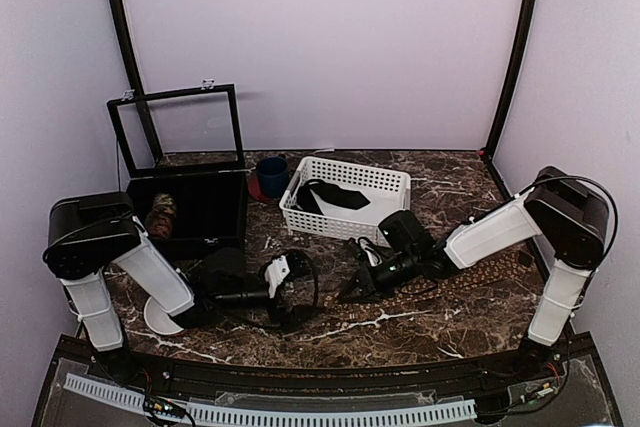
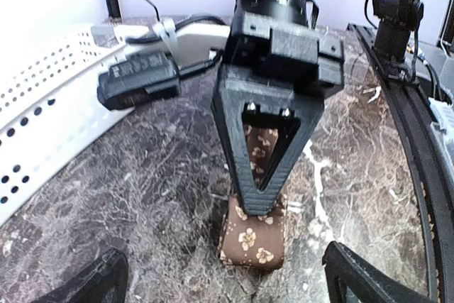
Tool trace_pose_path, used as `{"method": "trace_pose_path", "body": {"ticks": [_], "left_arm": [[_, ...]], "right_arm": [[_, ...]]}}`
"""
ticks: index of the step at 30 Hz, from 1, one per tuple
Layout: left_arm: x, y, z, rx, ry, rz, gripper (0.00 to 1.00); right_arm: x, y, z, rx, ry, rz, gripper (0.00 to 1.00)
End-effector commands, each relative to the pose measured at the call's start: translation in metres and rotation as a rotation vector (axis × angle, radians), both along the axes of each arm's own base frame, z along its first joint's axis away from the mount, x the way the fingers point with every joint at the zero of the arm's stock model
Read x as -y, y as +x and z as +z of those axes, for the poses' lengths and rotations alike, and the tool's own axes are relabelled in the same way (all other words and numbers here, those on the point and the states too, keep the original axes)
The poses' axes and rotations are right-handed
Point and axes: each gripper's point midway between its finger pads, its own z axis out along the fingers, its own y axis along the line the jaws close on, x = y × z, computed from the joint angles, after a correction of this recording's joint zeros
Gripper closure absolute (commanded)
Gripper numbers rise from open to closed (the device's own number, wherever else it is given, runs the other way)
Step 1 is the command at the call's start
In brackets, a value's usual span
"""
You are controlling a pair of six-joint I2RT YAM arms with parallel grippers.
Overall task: Roll the ties
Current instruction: Roll the tie at the center of the board.
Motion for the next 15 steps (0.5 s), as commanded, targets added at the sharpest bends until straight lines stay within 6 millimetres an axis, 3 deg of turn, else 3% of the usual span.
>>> {"method": "trace_pose_path", "body": {"ticks": [1,4,11,15], "left_arm": [[0.008,-0.003,0.032,0.000,-0.125,-0.027,0.01],[0.023,-0.013,0.003,-0.043,-0.015,-0.113,0.01],[0.039,-0.013,-0.028,-0.033,0.015,-0.091,0.01],[0.049,-0.003,-0.040,-0.037,0.056,-0.067,0.14]], "right_arm": [[0.002,0.000,-0.004,-0.022,0.018,-0.010,1.00],[0.001,0.000,-0.001,-0.019,0.032,-0.009,1.00],[0.001,-0.001,0.001,-0.024,0.038,-0.009,1.00],[-0.001,-0.001,0.005,-0.025,0.049,-0.008,1.00]]}}
